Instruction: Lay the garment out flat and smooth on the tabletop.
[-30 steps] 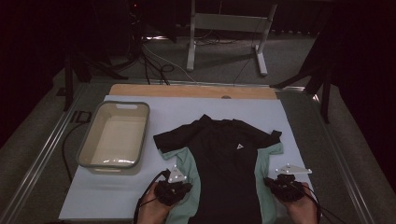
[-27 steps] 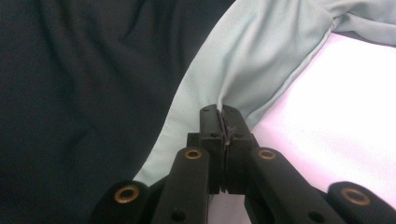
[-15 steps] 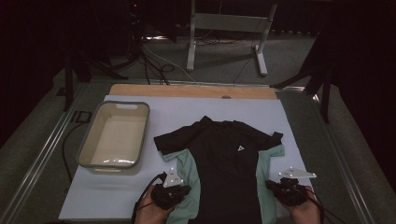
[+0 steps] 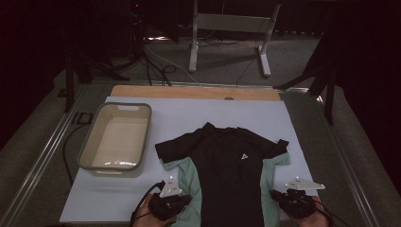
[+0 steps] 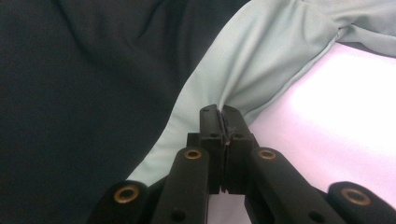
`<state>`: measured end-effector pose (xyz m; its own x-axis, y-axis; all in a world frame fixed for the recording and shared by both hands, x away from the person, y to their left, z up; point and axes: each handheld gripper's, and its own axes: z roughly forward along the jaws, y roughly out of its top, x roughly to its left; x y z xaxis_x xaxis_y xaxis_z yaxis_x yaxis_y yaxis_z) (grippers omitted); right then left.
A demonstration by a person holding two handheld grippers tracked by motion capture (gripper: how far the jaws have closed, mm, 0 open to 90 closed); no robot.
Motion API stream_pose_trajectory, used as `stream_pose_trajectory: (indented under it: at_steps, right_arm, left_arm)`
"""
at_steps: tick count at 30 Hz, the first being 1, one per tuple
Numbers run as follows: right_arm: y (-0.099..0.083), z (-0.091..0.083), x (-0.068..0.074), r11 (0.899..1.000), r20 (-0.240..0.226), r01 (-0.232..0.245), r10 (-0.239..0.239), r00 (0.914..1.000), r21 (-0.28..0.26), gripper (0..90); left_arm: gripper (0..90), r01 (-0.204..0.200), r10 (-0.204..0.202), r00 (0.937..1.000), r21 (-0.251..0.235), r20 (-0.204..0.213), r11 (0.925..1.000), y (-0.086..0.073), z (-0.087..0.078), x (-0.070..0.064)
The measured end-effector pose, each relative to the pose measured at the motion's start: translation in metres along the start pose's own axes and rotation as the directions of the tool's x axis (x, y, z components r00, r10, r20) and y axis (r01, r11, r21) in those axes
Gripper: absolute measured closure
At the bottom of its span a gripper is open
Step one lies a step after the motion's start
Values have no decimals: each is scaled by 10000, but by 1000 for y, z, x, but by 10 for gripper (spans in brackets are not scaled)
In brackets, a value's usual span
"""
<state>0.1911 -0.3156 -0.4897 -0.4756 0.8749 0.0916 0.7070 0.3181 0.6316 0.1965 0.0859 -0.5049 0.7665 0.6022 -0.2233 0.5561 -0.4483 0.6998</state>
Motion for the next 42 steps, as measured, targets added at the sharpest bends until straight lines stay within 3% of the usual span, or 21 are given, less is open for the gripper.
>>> stream_pose_trajectory:
  at_steps: [5, 8, 11, 14, 15, 17, 20, 29, 31, 34, 38, 39, 42]
  right_arm:
    - [-4, -3, 3, 10000, -28, 57, -57, 10000, 15, 890]
    - [-5, -4, 5, 9999, -63, 141, -141, 9999, 43, 890]
    - [-6, -5, 6, 9998, -90, 176, -176, 9998, 61, 880]
    - [-2, -5, 2, 9997, -136, 226, -228, 9996, -105, 712]
    - [3, -7, -2, 9992, -62, 123, -126, 9999, -372, 600]
    - [6, -8, -4, 9989, -28, 81, -82, 10000, -454, 547]
    - [15, -9, -13, 9978, 226, -42, 57, 9997, -664, 473]
    - [43, 6, -47, 9947, 1058, -601, 688, 9920, -838, 348]
    - [46, 8, -51, 9942, 1121, -669, 761, 9908, -841, 341]
    - [57, 16, -65, 9913, 1554, -945, 1080, 9819, -919, 320]
    - [66, 21, -78, 9874, 1802, -1283, 1434, 9731, -930, 315]
    - [71, 27, -87, 9858, 1991, -1484, 1613, 9666, -780, 315]
    - [73, 32, -93, 9853, 2031, -1611, 1693, 9644, -563, 333]
  left_arm:
    - [888, 110, -108, 9998, -117, 180, 9999, -4, -2, -3]
    - [888, -140, 146, 9992, -185, 360, 9997, -3, -3, -6]
    - [871, -98, 113, 9991, -363, 407, 9993, -3, -3, -4]
    - [719, 70, -42, 9995, -869, 321, 9962, 0, -4, 1]
    - [623, 114, -88, 9996, -1029, 257, 9946, 1, -5, 3]
    - [598, 191, -168, 9997, -1304, 187, 9913, 4, -6, 7]
    - [532, 280, -286, 9996, -1709, -8, 9849, 8, -7, 13]
    - [326, 493, -605, 9968, -1948, -519, 9796, 13, -5, 21]
    - [311, 486, -623, 9960, -1962, -643, 9793, 14, -4, 21]
    - [275, 541, -695, 9950, -1992, -712, 9785, 15, -4, 22]
    - [275, 531, -686, 9951, -1987, -717, 9786, 14, -4, 23]
    - [275, 527, -687, 9949, -1992, -742, 9785, 14, -4, 23]
    - [275, 534, -694, 9948, -1992, -743, 9785, 13, -4, 23]
